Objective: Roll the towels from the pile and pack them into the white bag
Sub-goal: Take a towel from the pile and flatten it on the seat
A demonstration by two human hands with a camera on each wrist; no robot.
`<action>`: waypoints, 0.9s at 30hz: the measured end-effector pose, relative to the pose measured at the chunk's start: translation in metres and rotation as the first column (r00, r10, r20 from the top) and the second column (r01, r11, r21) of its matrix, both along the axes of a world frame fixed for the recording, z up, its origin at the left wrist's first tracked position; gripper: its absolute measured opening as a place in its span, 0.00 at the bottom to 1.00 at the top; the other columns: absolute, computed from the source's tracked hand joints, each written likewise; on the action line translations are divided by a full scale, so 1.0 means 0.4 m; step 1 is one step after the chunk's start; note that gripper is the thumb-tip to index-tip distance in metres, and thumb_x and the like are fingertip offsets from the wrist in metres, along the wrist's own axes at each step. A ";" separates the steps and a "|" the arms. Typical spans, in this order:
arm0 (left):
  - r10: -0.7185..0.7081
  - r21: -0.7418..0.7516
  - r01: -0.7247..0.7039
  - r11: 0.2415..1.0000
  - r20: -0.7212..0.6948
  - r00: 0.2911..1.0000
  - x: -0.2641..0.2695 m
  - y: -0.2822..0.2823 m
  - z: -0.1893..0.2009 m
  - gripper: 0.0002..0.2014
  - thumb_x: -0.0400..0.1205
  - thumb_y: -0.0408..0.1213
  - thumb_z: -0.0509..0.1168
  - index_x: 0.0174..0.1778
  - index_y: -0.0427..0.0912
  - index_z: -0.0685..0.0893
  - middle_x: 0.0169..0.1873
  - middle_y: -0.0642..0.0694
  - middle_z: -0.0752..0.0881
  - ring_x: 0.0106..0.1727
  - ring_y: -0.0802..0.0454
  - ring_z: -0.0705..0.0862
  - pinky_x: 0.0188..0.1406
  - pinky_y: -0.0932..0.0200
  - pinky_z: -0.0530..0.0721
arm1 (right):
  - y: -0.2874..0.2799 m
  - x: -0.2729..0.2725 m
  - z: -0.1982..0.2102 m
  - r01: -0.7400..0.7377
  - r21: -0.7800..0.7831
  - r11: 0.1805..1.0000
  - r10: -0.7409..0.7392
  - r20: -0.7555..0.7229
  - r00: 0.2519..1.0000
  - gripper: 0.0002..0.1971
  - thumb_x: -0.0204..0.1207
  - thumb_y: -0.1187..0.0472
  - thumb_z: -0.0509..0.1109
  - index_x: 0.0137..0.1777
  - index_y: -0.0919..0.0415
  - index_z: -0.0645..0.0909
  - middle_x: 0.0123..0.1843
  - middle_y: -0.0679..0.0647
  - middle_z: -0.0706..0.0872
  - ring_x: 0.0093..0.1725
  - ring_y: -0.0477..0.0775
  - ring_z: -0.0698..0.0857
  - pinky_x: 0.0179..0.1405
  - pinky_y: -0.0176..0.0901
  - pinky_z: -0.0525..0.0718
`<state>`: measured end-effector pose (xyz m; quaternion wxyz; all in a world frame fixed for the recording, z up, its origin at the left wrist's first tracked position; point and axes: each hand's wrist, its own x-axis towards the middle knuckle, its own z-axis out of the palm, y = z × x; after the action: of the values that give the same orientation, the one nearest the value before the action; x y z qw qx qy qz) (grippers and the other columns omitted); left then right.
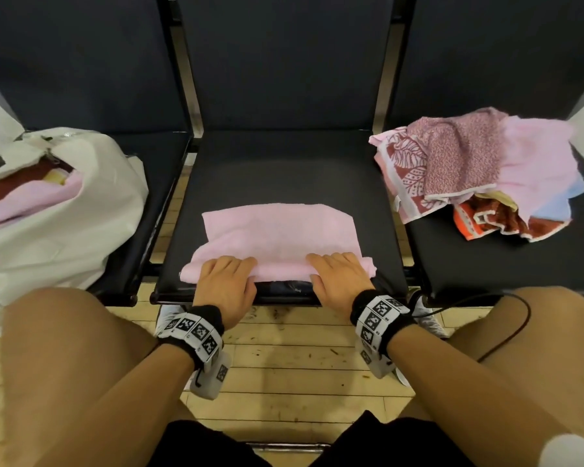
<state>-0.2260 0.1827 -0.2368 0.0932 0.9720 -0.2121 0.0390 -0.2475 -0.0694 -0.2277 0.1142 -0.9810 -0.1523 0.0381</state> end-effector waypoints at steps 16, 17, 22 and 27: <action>0.102 -0.041 -0.101 0.994 0.035 0.994 0.028 -0.035 0.005 0.04 0.82 0.37 0.65 0.49 0.46 0.84 0.46 0.48 0.84 0.47 0.43 0.80 0.49 0.45 0.75 | 0.011 0.005 -0.024 0.020 0.085 0.996 -0.035 0.183 0.983 0.11 0.69 0.63 0.75 0.51 0.59 0.86 0.51 0.53 0.86 0.50 0.60 0.82 0.52 0.53 0.81; 0.095 -0.030 -0.094 0.995 0.028 0.995 0.026 -0.036 0.004 0.05 0.84 0.39 0.63 0.49 0.47 0.84 0.45 0.49 0.85 0.47 0.43 0.80 0.50 0.45 0.75 | 0.012 0.002 -0.025 0.032 0.102 0.994 -0.049 0.167 0.985 0.12 0.71 0.59 0.73 0.54 0.58 0.85 0.53 0.52 0.85 0.51 0.58 0.82 0.54 0.53 0.81; 0.068 -0.044 -0.067 0.997 0.012 0.998 0.013 -0.023 -0.006 0.15 0.77 0.53 0.63 0.53 0.50 0.85 0.48 0.53 0.86 0.53 0.46 0.82 0.66 0.41 0.73 | 0.020 0.005 -0.032 0.083 0.063 0.995 -0.092 0.164 0.982 0.17 0.72 0.55 0.75 0.60 0.58 0.83 0.57 0.53 0.86 0.57 0.59 0.83 0.58 0.57 0.81; 0.094 -0.071 -0.093 0.993 0.012 0.996 0.017 -0.013 -0.012 0.17 0.77 0.47 0.60 0.57 0.48 0.86 0.48 0.50 0.88 0.57 0.44 0.80 0.71 0.37 0.71 | 0.005 0.025 -0.038 0.146 0.067 0.987 -0.151 0.077 0.986 0.15 0.82 0.55 0.64 0.67 0.55 0.80 0.58 0.52 0.86 0.60 0.58 0.81 0.77 0.58 0.61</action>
<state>-0.2192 0.1774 -0.2415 0.1239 0.9767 -0.1656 0.0580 -0.2377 -0.0673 -0.2430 0.1404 -0.9864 -0.0844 -0.0153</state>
